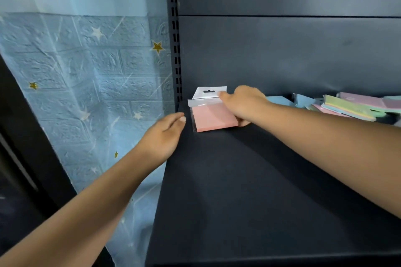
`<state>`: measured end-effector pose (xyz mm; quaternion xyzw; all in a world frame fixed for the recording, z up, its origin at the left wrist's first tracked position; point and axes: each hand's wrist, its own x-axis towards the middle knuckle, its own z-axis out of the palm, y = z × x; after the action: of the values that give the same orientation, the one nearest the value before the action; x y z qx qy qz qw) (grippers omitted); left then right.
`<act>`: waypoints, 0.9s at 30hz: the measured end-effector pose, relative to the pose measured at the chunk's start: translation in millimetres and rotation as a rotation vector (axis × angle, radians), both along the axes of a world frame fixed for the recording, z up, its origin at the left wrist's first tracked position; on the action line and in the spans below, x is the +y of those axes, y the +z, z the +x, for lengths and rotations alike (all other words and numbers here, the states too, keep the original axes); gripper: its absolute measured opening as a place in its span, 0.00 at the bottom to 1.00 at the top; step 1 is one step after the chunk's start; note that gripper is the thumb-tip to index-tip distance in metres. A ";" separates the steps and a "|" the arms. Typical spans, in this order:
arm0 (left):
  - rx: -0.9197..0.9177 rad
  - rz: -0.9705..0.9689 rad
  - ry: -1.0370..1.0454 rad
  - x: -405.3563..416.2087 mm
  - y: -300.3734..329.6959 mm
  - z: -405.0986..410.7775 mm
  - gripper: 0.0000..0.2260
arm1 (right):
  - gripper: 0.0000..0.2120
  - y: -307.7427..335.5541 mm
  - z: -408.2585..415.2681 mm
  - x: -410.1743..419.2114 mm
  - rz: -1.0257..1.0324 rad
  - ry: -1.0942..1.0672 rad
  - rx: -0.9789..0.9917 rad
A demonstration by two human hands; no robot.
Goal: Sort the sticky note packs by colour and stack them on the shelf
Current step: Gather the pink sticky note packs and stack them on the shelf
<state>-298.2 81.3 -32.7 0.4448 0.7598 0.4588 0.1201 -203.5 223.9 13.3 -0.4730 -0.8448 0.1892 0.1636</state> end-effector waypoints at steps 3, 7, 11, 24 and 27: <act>0.240 -0.051 -0.064 -10.0 11.0 8.5 0.14 | 0.20 8.3 14.2 1.2 0.195 0.040 -0.148; 0.586 -0.142 -0.126 -11.9 34.6 25.1 0.13 | 0.15 19.4 53.1 4.8 0.308 0.043 -0.286; 0.887 -0.273 -0.189 -1.8 59.7 59.6 0.14 | 0.11 31.7 116.3 13.8 0.398 0.001 -0.288; 0.901 -0.273 -0.258 46.1 69.3 267.1 0.12 | 0.08 23.2 368.3 47.1 0.473 -0.072 -0.003; 0.791 -0.272 -0.202 56.9 56.2 308.2 0.15 | 0.09 10.1 413.7 56.1 0.423 -0.046 0.034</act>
<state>10.1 138.2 23.5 0.6387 0.7536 0.1345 -0.0784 210.3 280.0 23.4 -0.4441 -0.8518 0.0117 0.2778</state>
